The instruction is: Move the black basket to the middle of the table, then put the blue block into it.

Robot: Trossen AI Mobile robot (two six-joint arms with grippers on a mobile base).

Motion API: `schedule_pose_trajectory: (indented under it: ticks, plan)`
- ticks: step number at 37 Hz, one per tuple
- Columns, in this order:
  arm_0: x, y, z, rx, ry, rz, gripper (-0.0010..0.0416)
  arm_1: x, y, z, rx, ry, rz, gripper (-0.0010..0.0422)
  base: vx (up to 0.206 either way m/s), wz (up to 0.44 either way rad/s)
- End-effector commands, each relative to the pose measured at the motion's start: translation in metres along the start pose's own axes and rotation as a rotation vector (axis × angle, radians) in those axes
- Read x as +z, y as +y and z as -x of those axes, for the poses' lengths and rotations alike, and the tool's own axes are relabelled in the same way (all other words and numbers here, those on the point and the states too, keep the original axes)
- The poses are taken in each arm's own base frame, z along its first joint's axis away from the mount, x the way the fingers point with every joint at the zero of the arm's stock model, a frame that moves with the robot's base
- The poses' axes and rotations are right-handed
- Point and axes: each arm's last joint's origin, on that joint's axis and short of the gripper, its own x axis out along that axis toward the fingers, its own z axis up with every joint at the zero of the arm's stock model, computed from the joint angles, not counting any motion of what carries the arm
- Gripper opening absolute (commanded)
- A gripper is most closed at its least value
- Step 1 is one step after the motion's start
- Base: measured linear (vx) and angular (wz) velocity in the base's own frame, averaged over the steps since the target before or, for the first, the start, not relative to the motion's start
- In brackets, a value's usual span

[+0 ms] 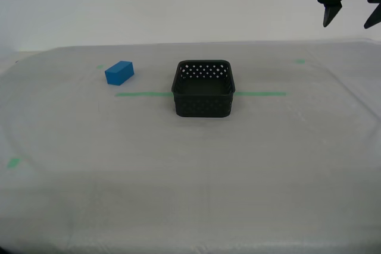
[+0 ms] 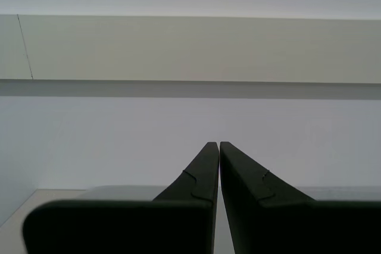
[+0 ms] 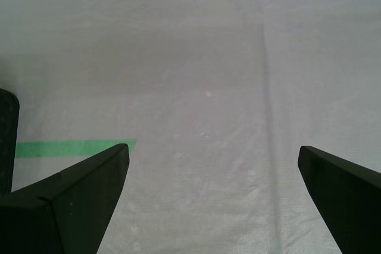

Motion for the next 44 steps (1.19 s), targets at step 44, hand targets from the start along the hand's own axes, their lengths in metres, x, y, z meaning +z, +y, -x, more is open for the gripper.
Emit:
schedule_pose_trajectory:
  ticks: [44]
  plan:
    - [0.0004,0.0001,0.0003,0.001,-0.003,0.001,0.0399,0.0005,-0.0001,0.0000,0.000,-0.004,-0.002,0.0000,0.000,0.000]
